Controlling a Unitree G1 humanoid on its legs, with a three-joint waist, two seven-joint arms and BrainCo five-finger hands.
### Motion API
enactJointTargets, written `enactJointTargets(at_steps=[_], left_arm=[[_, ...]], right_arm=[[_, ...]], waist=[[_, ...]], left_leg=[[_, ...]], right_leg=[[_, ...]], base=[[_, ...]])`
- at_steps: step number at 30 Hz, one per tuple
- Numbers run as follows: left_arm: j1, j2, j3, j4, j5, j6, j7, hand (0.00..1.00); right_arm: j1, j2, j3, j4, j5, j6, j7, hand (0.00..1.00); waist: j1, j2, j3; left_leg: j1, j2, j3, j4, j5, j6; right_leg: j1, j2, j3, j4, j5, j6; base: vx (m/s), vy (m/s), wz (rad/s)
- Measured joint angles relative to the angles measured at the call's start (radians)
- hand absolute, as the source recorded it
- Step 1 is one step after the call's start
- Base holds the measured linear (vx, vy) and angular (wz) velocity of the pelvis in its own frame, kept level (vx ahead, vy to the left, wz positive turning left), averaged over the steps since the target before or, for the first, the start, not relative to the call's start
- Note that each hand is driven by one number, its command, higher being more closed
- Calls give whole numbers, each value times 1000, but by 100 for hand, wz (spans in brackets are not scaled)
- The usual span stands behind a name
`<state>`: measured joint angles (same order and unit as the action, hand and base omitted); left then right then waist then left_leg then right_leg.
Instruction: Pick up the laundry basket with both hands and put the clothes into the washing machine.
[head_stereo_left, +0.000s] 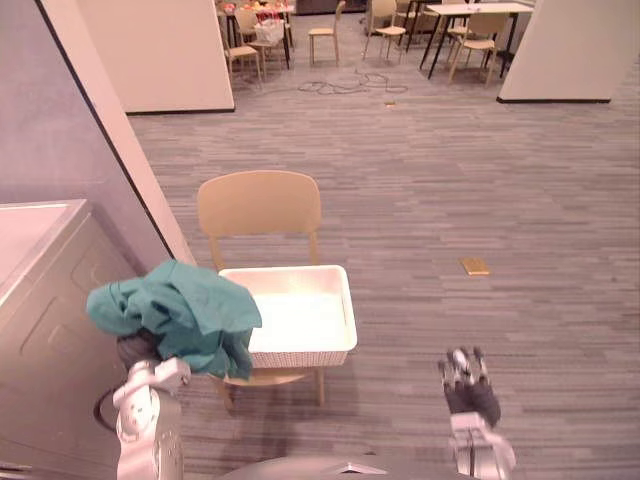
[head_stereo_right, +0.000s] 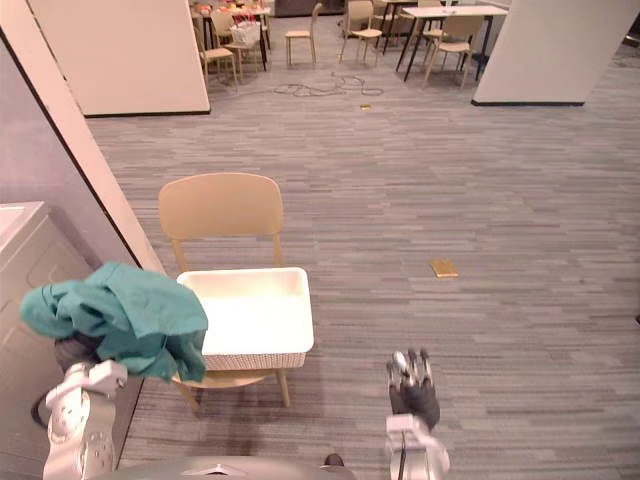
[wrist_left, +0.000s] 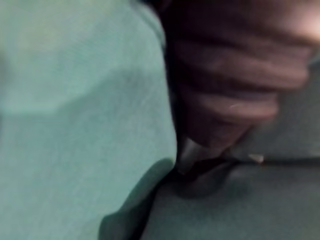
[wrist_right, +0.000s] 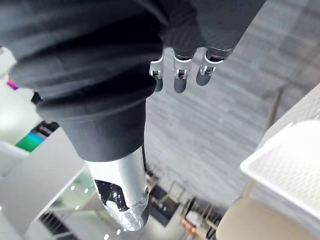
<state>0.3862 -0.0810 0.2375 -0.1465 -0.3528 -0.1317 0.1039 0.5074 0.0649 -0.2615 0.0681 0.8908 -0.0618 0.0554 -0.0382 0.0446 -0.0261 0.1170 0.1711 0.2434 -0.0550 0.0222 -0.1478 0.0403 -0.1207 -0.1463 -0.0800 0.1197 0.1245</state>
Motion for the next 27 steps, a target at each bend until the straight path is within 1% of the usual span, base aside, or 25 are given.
enactJointTargets(at_steps=[2,3,4,7,8,9,10,11,12,15,16,18,19,21,22,23,24,25,26,27], left_arm=[[49,-14,-3,19,-18,0,-23,100],[54,-16,-2,33,-18,-1,-26,100],[55,-20,-2,85,-19,-2,-29,100],[51,-23,-10,257,-40,6,-32,100],[48,-21,-20,328,-39,13,-32,100],[48,-21,-27,359,-39,17,-33,100],[48,-18,-36,398,-38,25,-33,100],[48,-17,-49,434,-37,32,-36,100],[45,-17,-58,455,-36,38,-43,100],[32,-13,-82,486,-36,39,-45,100],[29,-12,-96,491,-36,40,-46,100],[27,-10,-120,491,-36,42,-46,100],[23,-9,-146,489,-37,44,-53,100],[8,-4,-178,480,-37,45,-54,100],[-16,1,-218,461,-36,45,-58,100],[-30,5,-242,435,-36,45,-64,100],[-41,7,-259,412,-35,46,-74,100],[-52,9,-278,380,-33,47,-85,100],[-59,10,-282,358,-30,47,-90,100],[-61,9,-279,348,-27,46,-90,100]], right_arm=[[-4,5,-23,120,-49,-1,-2,0],[-5,5,-27,151,-66,-1,-3,0],[-14,4,-33,222,-103,-1,-13,0],[-58,4,-35,426,-166,0,-22,0],[-77,3,-40,499,-192,0,-22,0],[-82,-1,-38,528,-199,0,-22,0],[-98,-14,-38,581,-229,0,-24,0],[-121,-29,-36,650,-268,0,-32,0],[-151,-35,-35,704,-308,0,-57,0],[-196,-35,-34,770,-341,-4,-90,0],[-213,-37,-33,786,-349,-5,-96,0],[-231,-45,-26,796,-355,-7,-107,0],[-261,-69,-12,825,-401,-4,-113,0],[-292,-84,-2,856,-434,0,-124,0],[-315,-91,10,860,-478,-1,-130,0],[-327,-92,13,862,-507,0,-130,0],[-343,-90,12,863,-534,2,-130,0],[-360,-91,7,863,-559,5,-131,0],[-371,-95,-10,869,-583,6,-135,0],[-376,-92,-29,876,-584,6,-135,0]], waist=[[17,-2,-2],[23,-2,-2],[32,-1,-4],[37,-5,-3],[38,-9,-3],[39,-11,-2],[42,-17,-3],[53,-19,0],[55,-33,5],[64,-54,17],[68,-58,27],[69,-58,45],[75,-61,57],[76,-58,60],[72,-73,73],[64,-74,91],[57,-75,100],[49,-72,111],[52,-64,113],[54,-64,113]], left_leg=[[3,1,0,2,-7,-1],[6,1,0,2,-7,-1],[8,1,-1,3,-8,-1],[10,-2,-13,3,-8,0],[18,-5,-23,2,-8,2],[24,-5,-27,1,-8,2],[30,-6,-31,2,-12,3],[31,-6,-35,4,-16,4],[30,-5,-49,8,-17,4],[1,0,-81,41,-26,6],[-20,0,-101,54,-28,9],[-34,-1,-110,54,-22,15],[-60,-11,-121,55,-18,22],[-102,-28,-149,66,-12,29],[-146,-52,-182,85,-12,44],[-178,-56,-154,109,-21,74],[-204,-39,-76,142,-37,111],[-224,-5,23,199,-37,145],[-248,9,75,264,-30,151],[-258,5,86,298,-31,153]], right_leg=[[-1,-4,-5,24,-17,3],[-1,-5,-6,31,-21,4],[-1,-7,-10,40,-28,4],[5,-15,-32,61,-43,6],[19,-20,-45,66,-52,9],[27,-21,-51,70,-57,9],[34,-24,-55,78,-66,11],[33,-26,-60,94,-79,13],[34,-29,-70,113,-93,12],[28,-31,-99,138,-118,8],[29,-31,-118,141,-120,8],[27,-37,-140,144,-126,10],[1,-53,-156,176,-140,14],[-42,-81,-175,234,-161,18],[-76,-123,-212,299,-188,31],[-83,-161,-248,337,-206,39],[-85,-190,-282,362,-214,42],[-77,-224,-321,392,-222,42],[-72,-250,-346,432,-223,41],[-67,-266,-359,453,-222,40]], base=[[-10,8,8],[-7,6,10],[-4,3,9],[-2,3,20],[15,3,26],[18,4,25],[17,5,17],[20,-1,23],[16,-8,24],[9,-23,35],[22,-25,34],[24,-16,36],[6,6,38],[10,30,56],[21,62,100],[19,58,124],[66,88,133],[73,114,128],[81,142,98],[61,150,89]])
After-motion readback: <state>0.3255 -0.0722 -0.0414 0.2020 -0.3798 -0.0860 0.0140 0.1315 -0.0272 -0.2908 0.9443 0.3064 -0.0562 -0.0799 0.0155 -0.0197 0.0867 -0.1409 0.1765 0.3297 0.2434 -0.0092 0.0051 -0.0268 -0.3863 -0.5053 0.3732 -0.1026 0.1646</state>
